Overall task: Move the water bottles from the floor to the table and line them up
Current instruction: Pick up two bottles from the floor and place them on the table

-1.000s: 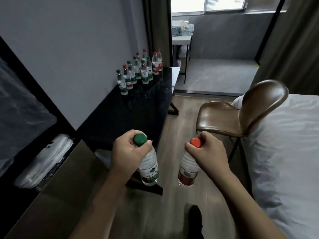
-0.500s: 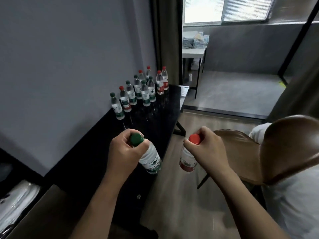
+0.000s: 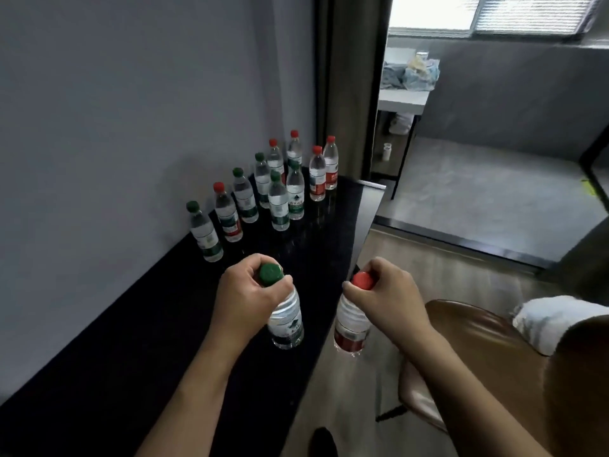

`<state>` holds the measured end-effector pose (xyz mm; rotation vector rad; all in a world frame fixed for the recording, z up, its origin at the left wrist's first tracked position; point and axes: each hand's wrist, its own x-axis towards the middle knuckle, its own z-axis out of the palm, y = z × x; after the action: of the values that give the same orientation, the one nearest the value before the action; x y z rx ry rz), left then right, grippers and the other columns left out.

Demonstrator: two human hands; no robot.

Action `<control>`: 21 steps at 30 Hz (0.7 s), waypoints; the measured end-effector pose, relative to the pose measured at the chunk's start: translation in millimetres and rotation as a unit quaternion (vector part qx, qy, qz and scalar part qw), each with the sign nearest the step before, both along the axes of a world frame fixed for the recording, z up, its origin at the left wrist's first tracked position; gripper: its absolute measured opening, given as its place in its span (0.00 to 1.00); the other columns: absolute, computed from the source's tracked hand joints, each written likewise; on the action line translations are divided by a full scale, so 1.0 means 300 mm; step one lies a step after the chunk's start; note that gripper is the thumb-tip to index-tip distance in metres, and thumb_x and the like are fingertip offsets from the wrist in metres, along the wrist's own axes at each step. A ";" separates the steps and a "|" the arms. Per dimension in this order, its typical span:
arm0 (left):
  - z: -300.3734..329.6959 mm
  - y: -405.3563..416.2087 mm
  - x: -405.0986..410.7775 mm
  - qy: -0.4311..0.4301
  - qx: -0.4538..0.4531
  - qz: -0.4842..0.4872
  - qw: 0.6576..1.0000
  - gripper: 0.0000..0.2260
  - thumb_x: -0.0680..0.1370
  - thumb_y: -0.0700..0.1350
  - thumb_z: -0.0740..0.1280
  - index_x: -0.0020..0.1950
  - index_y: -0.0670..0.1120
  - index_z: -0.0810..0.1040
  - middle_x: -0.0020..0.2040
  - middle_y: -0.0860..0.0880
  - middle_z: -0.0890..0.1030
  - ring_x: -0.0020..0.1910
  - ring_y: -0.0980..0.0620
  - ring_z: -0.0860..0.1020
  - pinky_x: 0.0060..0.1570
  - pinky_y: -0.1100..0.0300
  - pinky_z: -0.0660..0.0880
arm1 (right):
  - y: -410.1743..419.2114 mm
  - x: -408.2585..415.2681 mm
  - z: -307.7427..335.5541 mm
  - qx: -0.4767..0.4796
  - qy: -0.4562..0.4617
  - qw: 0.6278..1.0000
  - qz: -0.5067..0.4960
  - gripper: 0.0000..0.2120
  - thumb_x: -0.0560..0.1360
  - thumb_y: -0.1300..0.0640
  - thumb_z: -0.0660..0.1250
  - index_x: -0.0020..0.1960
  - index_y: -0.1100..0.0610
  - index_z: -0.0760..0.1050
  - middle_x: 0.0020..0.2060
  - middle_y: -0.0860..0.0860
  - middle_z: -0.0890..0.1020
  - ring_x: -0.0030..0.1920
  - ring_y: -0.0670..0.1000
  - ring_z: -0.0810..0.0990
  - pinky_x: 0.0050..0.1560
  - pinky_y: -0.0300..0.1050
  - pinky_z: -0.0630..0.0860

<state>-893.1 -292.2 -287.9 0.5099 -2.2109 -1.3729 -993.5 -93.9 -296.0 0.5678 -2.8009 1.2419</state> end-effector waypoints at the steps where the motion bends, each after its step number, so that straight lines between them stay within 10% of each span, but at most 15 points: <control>1: 0.009 -0.023 -0.060 0.003 -0.003 0.005 1.000 0.05 0.67 0.49 0.74 0.37 0.51 0.79 0.34 0.47 0.80 0.31 0.51 0.77 0.31 0.66 0.74 | -0.034 -0.059 0.015 0.010 0.005 1.000 0.013 0.12 0.66 0.45 0.72 0.36 0.48 0.70 0.30 0.44 0.76 0.33 0.43 0.75 0.32 0.42 0.73; 21: -0.174 -0.473 -0.476 -0.065 0.017 0.260 0.963 0.07 0.71 0.48 0.75 0.40 0.54 0.77 0.36 0.57 0.80 0.34 0.59 0.78 0.32 0.70 0.72 | -0.798 -0.818 -0.097 0.067 -0.058 0.959 0.270 0.13 0.65 0.42 0.70 0.35 0.46 0.67 0.32 0.44 0.75 0.34 0.45 0.75 0.32 0.42 0.68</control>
<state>-1036.1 -434.2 -340.0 1.1275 -1.9504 -1.1163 -1239.0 -333.4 -325.1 1.3859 -2.9470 1.1768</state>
